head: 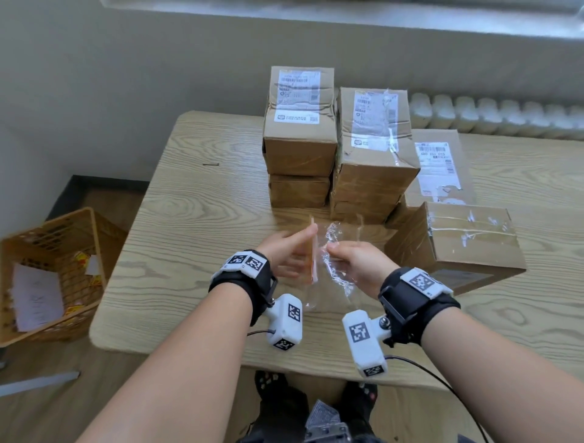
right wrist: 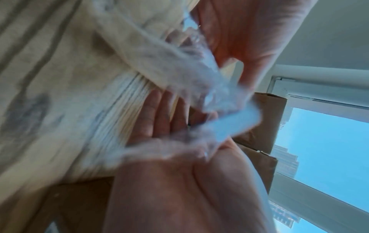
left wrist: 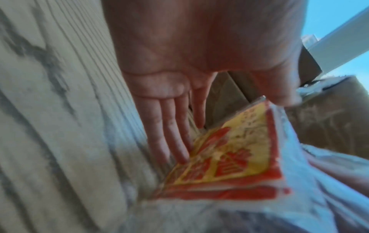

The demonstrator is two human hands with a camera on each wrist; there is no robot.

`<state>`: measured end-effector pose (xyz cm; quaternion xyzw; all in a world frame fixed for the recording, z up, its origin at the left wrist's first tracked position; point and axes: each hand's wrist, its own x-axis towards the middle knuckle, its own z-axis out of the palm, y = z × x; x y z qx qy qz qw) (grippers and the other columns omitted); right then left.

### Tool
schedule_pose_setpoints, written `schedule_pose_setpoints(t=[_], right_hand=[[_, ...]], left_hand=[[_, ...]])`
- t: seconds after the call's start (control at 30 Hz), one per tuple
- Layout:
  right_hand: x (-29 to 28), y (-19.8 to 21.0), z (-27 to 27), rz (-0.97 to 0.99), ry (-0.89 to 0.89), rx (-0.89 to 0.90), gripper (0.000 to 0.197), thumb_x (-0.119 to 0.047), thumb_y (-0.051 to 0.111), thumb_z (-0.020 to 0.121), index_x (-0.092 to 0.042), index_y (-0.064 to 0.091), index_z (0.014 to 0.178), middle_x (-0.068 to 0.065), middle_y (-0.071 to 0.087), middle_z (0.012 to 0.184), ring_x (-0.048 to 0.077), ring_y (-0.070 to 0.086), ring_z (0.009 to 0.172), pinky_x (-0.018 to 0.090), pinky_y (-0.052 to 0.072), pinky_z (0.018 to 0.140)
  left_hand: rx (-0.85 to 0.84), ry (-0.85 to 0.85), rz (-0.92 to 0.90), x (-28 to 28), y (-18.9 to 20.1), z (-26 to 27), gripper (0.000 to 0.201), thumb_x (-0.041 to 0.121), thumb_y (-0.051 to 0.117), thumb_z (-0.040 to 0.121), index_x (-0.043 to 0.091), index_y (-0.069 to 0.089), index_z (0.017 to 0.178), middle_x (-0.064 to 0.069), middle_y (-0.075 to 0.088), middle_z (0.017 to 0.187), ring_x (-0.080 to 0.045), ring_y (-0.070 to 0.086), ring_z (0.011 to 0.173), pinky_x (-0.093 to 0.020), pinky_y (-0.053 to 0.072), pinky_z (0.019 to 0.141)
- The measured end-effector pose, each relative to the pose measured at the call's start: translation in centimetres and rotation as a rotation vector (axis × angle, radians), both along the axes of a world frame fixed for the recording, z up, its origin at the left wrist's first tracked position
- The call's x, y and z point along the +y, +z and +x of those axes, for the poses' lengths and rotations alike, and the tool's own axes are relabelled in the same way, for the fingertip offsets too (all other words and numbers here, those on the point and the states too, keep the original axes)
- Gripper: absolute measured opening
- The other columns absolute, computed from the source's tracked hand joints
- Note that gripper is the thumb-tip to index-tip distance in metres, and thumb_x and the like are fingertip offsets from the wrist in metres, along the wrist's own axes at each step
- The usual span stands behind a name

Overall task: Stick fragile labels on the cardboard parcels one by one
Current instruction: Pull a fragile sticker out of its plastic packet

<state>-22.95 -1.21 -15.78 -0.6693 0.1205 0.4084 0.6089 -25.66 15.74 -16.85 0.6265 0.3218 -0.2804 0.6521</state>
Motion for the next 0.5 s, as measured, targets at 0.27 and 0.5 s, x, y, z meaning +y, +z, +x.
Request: schedule_pose_setpoints(t=[0.27,0.5], right_hand=[[-0.7,1.6,0.9,-0.192,0.007,-0.173,0.019,-0.01,0.06,0.091,0.005,0.07,0.093,0.008,0.052,0.063,0.016,0.043,0.052,0.02,0.035,0.046],[-1.7,1.5,1.7,-0.478,-0.015,-0.448,0.027,-0.005,0.071,0.077,-0.027,0.069,0.061,-0.002,0.07,0.078,0.017,0.064,0.083,0.025,0.046,0.077]], left_hand=[[-0.097,-0.058,0.401,2.0,0.1,-0.2,0.032,-0.006,0.052,0.081,0.013,0.068,0.101,-0.013,0.07,0.104,-0.031,0.067,0.097,-0.046,0.056,0.087],[0.002,0.111,0.79,6.4,0.6,-1.6,0.016,0.007,0.058,0.081,0.021,0.066,0.081,-0.01,0.065,0.087,-0.029,0.06,0.081,-0.029,0.046,0.074]])
